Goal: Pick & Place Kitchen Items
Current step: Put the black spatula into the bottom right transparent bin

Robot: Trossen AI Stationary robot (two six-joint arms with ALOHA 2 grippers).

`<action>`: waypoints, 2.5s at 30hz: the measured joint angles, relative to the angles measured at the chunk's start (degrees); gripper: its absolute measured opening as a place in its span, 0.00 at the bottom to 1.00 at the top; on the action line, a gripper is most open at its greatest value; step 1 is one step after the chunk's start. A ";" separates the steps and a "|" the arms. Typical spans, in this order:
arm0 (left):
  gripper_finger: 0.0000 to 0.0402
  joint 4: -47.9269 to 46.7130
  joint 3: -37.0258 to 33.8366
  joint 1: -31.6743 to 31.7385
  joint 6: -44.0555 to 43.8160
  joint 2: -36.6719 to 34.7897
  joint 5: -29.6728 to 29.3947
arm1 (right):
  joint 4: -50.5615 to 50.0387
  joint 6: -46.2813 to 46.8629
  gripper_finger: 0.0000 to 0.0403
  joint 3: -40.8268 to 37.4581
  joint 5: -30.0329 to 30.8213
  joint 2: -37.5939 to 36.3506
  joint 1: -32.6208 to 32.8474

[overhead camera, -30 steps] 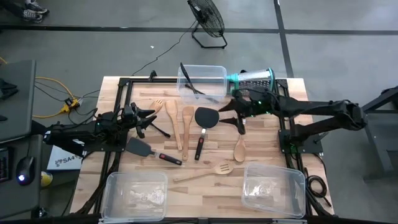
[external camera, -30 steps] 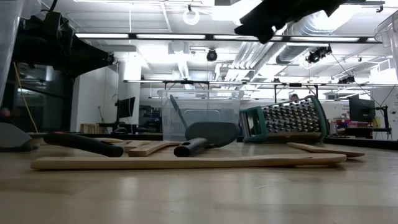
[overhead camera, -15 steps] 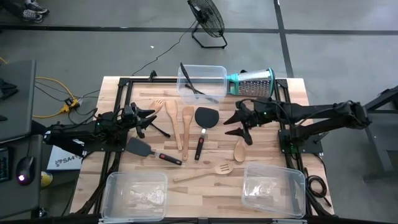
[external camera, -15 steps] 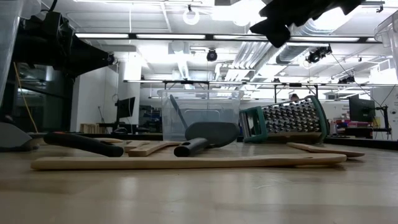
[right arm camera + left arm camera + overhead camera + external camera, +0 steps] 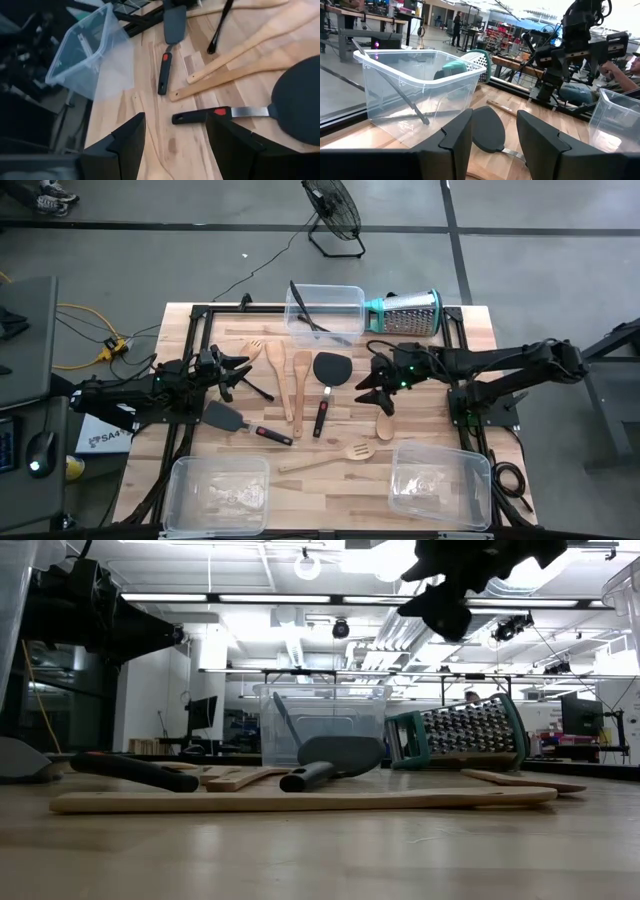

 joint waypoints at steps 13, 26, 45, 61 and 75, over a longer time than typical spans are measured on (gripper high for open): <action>0.38 0.00 0.00 0.01 0.00 0.01 0.00 | -0.92 5.04 0.50 8.03 -0.02 11.79 -0.50; 0.38 0.00 0.00 -0.01 -0.02 0.00 0.00 | -10.19 25.30 0.50 19.86 9.30 25.31 -0.76; 0.38 0.00 0.00 -0.01 0.00 0.01 0.00 | -20.43 48.61 0.50 25.36 19.27 34.82 0.55; 0.38 0.00 0.00 0.00 -0.01 0.00 0.11 | -31.83 50.27 0.50 39.91 19.34 45.54 1.06; 0.38 0.00 0.00 0.00 -0.02 -0.01 0.13 | -31.35 58.29 0.50 39.98 19.05 48.41 1.81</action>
